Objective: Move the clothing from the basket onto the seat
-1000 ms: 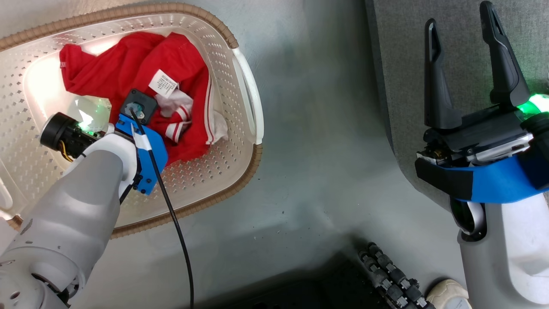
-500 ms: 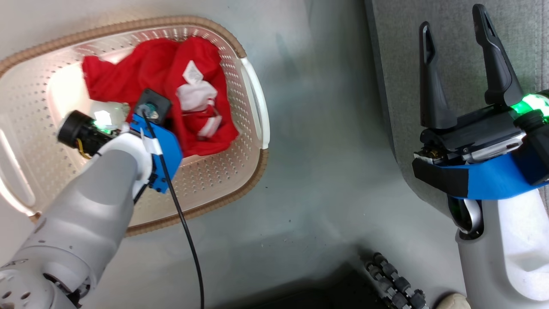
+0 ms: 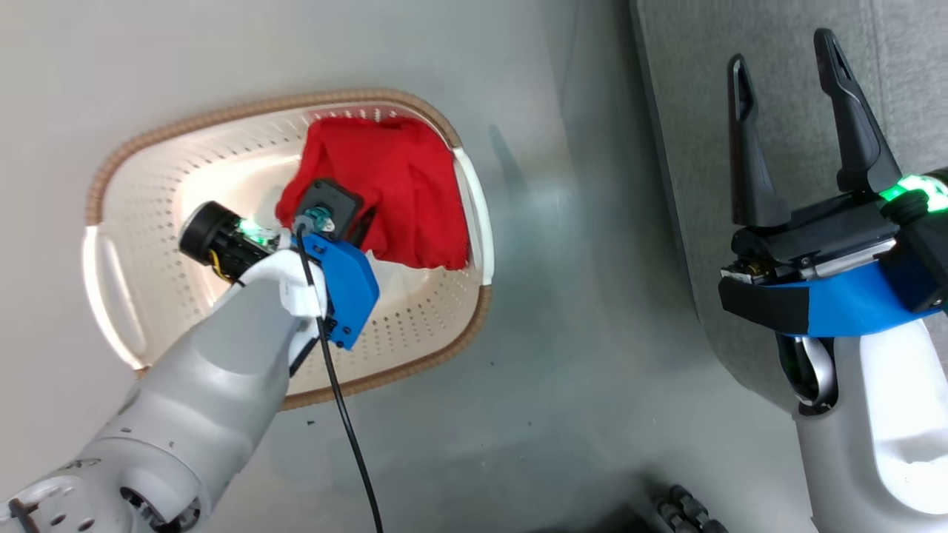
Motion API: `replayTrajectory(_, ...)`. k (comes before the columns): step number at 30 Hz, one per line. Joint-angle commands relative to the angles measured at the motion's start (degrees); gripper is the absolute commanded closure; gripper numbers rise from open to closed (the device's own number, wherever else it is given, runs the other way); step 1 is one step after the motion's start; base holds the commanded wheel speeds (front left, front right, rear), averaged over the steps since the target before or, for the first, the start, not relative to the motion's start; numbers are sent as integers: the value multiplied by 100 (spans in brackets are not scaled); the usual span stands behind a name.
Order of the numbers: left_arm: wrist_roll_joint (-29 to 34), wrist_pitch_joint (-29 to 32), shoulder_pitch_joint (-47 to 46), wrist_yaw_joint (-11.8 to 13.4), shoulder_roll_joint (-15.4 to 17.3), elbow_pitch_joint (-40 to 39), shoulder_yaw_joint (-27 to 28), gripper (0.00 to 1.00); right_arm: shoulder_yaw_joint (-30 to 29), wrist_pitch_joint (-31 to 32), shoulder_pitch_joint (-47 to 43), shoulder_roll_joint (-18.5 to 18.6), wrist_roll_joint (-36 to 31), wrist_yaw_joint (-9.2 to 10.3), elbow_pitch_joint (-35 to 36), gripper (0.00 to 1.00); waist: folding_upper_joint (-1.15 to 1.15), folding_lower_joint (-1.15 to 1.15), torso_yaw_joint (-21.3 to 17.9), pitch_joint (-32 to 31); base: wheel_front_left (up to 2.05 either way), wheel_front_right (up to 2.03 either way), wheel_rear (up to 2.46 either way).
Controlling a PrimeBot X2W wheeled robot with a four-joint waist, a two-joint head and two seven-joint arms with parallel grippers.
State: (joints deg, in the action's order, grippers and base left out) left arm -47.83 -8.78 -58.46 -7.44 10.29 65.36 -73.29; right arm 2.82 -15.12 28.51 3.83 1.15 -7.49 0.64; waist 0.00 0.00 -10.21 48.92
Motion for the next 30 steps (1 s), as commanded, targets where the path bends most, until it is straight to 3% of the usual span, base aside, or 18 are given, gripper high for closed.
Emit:
replayTrajectory(1, 53, -141, 88, -7, -60, -52, -21, 100, -49, -6, -91, 68, 13, -1, -67, 0, 0, 0, 177, -332, 0, 0, 0)
replayTrajectory(15, 217, -647, 376, -7, -258, -496, 64, 100, -163, -6, -561, 264, 36, -1, -457, 0, 0, 0, 630, -1586, 0, 0, 0)
replayTrajectory(30, 1154, -649, 1160, 201, -5, -2119, 1553, 100, -188, -6, -1316, 374, 102, -1, -852, 0, 0, 0, 1018, -3110, 0, 0, 0)
